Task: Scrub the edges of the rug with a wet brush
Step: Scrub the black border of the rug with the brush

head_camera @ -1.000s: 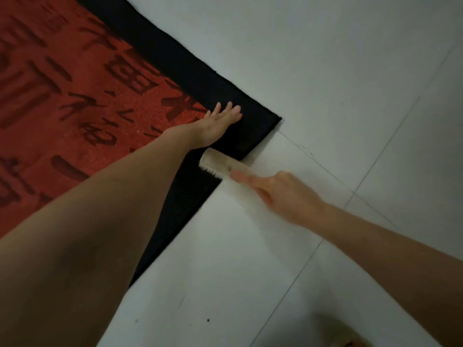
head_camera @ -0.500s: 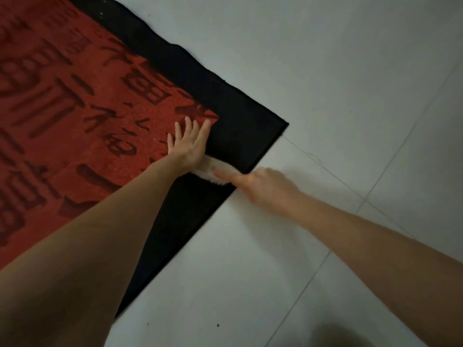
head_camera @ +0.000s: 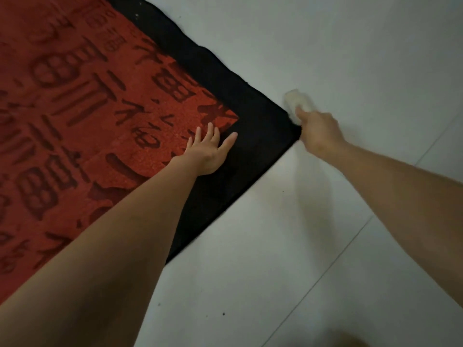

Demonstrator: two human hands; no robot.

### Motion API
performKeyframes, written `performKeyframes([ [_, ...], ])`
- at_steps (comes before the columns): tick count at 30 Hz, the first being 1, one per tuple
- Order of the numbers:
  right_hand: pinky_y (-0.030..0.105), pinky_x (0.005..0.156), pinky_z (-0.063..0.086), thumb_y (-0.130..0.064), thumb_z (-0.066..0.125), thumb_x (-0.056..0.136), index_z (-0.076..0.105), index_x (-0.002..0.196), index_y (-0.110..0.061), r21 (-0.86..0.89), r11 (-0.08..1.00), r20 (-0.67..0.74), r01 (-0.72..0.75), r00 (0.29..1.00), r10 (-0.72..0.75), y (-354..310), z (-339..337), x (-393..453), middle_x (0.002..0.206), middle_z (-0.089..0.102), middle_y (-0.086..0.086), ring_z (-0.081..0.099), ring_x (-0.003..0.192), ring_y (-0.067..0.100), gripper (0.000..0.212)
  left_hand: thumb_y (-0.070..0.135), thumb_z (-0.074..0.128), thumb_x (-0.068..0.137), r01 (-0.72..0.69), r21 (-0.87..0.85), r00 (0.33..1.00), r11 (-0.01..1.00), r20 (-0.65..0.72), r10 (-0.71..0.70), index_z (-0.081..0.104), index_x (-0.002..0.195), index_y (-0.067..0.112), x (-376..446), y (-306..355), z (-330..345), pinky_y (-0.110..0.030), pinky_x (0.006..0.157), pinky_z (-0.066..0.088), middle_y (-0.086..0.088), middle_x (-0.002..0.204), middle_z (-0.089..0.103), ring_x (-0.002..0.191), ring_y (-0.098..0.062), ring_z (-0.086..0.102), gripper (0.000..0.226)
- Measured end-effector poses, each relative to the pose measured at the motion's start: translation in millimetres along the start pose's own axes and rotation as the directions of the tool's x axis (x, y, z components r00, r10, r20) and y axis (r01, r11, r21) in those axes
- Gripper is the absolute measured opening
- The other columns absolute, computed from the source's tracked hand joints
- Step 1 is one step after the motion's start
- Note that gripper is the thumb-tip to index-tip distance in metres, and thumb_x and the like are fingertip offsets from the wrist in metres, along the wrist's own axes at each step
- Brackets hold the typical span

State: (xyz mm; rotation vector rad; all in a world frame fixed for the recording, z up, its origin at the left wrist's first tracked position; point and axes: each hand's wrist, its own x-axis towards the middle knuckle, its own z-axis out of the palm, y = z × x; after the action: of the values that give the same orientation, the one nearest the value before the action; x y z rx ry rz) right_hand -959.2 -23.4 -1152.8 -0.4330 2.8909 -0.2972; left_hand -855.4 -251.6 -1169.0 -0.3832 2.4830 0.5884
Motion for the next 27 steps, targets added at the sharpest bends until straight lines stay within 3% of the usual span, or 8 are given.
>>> performKeyframes([
  [4,0.036,0.078,0.045,-0.017,0.036,0.102,0.030,0.147,-0.043,0.103,0.936,0.131,0.336,0.928,-0.348,-36,28,-37,0.113,0.062,0.025,0.061,0.096,0.040,0.052,0.049,0.010,0.100,-0.036,0.113,0.999,0.993,-0.010,0.038,-0.004,0.157,0.026,6,-3,2,-0.047,0.119,-0.007,-0.006,0.162,-0.019,0.147,-0.033,-0.020,0.063],
  [6,0.040,0.085,0.047,-0.014,0.037,0.100,0.030,0.148,-0.041,0.004,0.964,0.073,0.266,0.961,-0.266,-21,23,-15,0.121,0.059,0.025,0.059,0.103,0.043,0.055,0.050,0.011,0.101,-0.042,0.129,0.999,0.991,-0.006,0.044,-0.004,0.157,0.026,6,-4,-2,-0.046,0.120,-0.006,-0.004,0.162,-0.019,0.148,-0.031,-0.019,0.063],
  [9,0.041,0.096,0.042,-0.015,0.034,0.100,0.041,0.145,-0.027,0.054,0.997,0.042,-0.050,0.998,0.048,-7,0,9,0.131,0.051,0.027,0.051,0.116,0.044,0.047,0.063,0.016,0.099,-0.014,0.127,0.998,0.992,-0.055,0.022,-0.005,0.157,0.017,3,-1,0,-0.042,0.121,-0.005,0.000,0.163,-0.016,0.150,-0.025,-0.015,0.078],
  [15,0.039,0.078,0.046,-0.010,0.033,0.098,0.019,0.150,-0.044,0.057,0.948,0.155,0.312,0.936,-0.317,-44,38,-43,0.113,0.062,0.023,0.061,0.097,0.042,0.064,0.066,0.039,0.094,0.005,0.281,0.998,0.960,-0.066,0.015,-0.014,0.155,0.014,2,2,4,-0.050,0.121,-0.001,-0.003,0.162,-0.021,0.150,-0.025,-0.015,0.096],
  [18,0.037,0.094,0.041,-0.024,0.032,0.103,0.031,0.149,-0.034,0.179,0.983,0.081,-0.035,0.997,0.020,4,16,-14,0.135,0.052,0.022,0.054,0.115,0.039,0.047,0.067,0.043,0.092,0.004,0.326,0.999,0.945,-0.045,0.012,-0.014,0.155,0.012,5,6,-2,-0.053,0.121,0.002,-0.004,0.162,-0.020,0.150,-0.027,-0.011,0.101],
  [20,0.036,0.098,0.039,-0.015,0.037,0.100,0.032,0.150,-0.028,0.171,0.972,0.032,-0.163,0.987,0.160,20,5,-11,0.140,0.047,0.022,0.050,0.121,0.038,0.052,0.066,0.050,0.089,0.021,0.312,1.000,0.950,-0.024,-0.014,-0.012,0.155,0.010,4,11,-4,-0.056,0.120,0.005,-0.006,0.163,-0.019,0.150,-0.029,-0.009,0.106],
  [24,0.031,0.075,0.038,-0.023,0.028,0.103,0.028,0.150,-0.034,0.134,0.974,0.221,0.183,0.952,-0.210,-9,18,-63,0.101,0.054,0.015,0.059,0.094,0.031,0.049,0.068,0.069,0.074,0.042,0.172,0.999,0.984,-0.026,-0.038,-0.009,0.156,0.019,1,26,-1,-0.068,0.113,0.010,-0.009,0.162,-0.020,0.148,-0.039,-0.012,0.124],
  [27,0.029,0.076,0.041,-0.025,0.035,0.104,0.032,0.147,-0.042,0.282,0.946,0.181,0.161,0.959,-0.217,4,25,-69,0.111,0.062,0.014,0.061,0.096,0.030,0.047,0.068,0.073,0.069,0.051,0.126,0.998,0.991,-0.033,-0.047,-0.006,0.155,0.034,1,29,5,-0.073,0.109,0.007,-0.010,0.161,-0.023,0.146,-0.044,-0.015,0.122],
])
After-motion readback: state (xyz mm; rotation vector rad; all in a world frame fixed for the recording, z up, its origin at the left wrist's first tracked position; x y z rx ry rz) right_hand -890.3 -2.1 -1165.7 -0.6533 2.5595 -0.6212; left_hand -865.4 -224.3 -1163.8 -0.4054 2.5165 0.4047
